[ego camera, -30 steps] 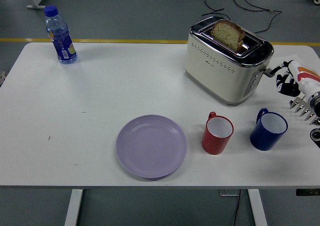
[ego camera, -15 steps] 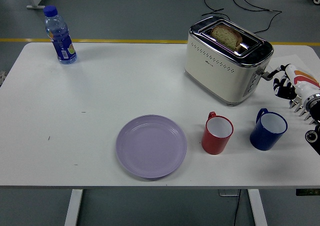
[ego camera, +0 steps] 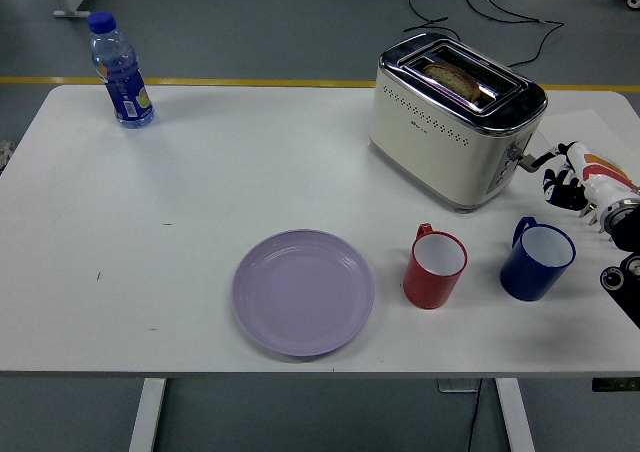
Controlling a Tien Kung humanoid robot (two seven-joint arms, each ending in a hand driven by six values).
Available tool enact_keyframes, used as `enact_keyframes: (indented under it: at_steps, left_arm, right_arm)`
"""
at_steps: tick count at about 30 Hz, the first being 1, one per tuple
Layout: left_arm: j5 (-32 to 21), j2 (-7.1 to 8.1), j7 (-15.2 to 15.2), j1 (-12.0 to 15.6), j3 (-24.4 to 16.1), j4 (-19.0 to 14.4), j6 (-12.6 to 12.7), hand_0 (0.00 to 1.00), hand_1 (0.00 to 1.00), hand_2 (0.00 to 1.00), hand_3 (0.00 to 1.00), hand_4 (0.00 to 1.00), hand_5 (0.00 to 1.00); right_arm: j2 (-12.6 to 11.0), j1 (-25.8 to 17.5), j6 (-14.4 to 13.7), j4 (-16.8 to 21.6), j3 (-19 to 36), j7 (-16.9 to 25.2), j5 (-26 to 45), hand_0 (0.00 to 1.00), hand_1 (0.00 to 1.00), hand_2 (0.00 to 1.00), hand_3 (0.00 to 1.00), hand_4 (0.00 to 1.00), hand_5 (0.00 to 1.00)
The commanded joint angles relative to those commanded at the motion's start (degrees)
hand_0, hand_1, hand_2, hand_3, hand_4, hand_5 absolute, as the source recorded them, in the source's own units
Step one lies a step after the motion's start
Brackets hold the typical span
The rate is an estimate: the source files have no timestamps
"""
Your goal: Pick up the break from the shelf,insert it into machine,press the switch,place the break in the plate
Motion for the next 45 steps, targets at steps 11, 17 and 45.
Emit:
enact_keyframes:
  at_steps: [11, 17, 45]
  left_arm:
    - [0.23, -0.05, 0.08, 0.28, -0.08, 0.0, -0.09, 0.687, 0.636, 0.694, 0.711, 0.452, 0.998]
    - [-0.43, 0.06, -0.12, 0.19, 0.4, 0.0, -0.11, 0.688, 0.638, 0.694, 0.711, 0.452, 0.998]
    - [-2.09, 0.17, -0.27, -0.37, 1.76, 0.0, -0.05, 0.687, 0.638, 0.694, 0.711, 0.452, 0.998]
  right_arm:
    - [-0.46, -0.58, -0.4, 0.5, 2.69, -0.29, -1.0, 0.175, 0.14, 0.24, 0.598, 0.36, 0.002]
    - [-1.46, -0.8, -0.37, 1.53, 5.49, -0.72, -1.72, 0.174, 0.14, 0.24, 0.598, 0.36, 0.002]
    - [-1.45, 3.87, -1.19, 7.26, 9.84, 7.06, 13.7, 0.84, 0.798, 0.948, 0.98, 0.686, 0.282]
